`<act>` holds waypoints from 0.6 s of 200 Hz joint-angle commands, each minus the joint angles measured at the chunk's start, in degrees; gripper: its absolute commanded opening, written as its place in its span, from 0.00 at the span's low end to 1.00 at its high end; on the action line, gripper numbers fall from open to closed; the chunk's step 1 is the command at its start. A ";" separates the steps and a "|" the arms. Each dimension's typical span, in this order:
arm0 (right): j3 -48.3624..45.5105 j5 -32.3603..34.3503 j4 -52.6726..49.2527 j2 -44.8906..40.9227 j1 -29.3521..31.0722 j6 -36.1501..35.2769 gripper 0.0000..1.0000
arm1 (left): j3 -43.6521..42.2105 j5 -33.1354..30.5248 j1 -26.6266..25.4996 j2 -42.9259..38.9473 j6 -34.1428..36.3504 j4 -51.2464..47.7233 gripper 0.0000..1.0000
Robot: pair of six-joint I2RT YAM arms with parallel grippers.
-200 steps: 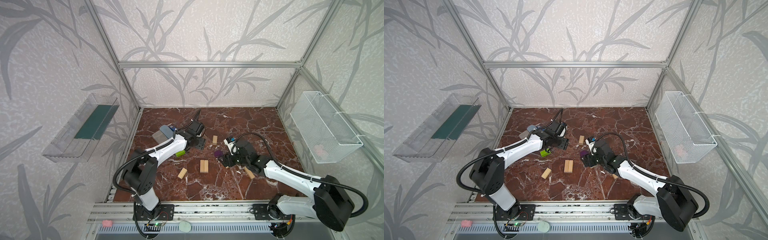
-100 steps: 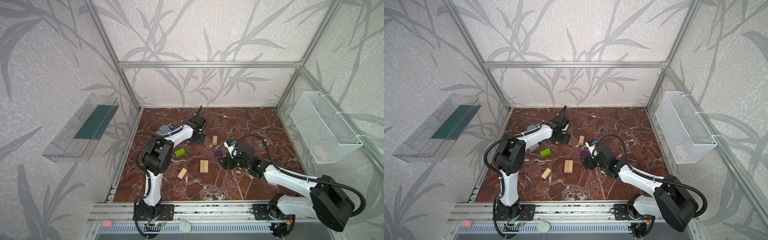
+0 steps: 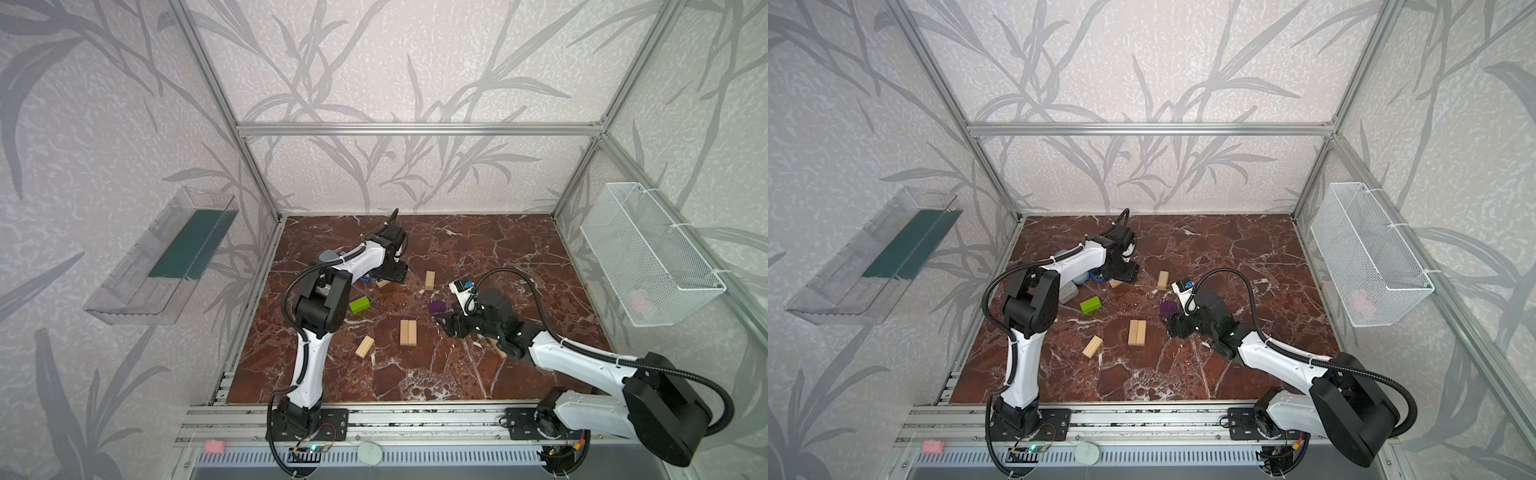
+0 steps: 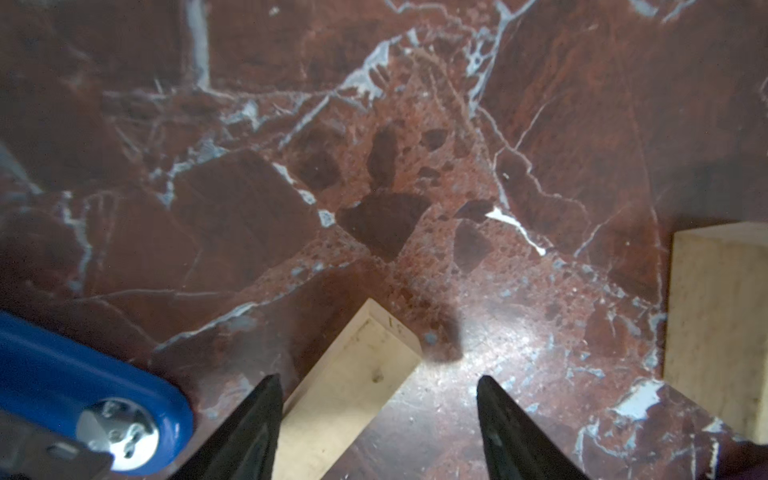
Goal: Build the wood block tower
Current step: 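Reach the left gripper to a far wooden block and grasp it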
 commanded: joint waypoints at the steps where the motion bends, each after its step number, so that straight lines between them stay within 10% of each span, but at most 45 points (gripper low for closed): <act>1: -0.27 0.32 1.69 -1.00 -0.18 0.00 0.79 | 1.74 2.42 0.05 1.50 0.06 -3.08 0.72; 120: 0.51 0.94 0.55 -0.17 -0.19 -0.26 0.79 | -0.37 -4.26 -1.74 0.53 -5.86 -2.15 0.44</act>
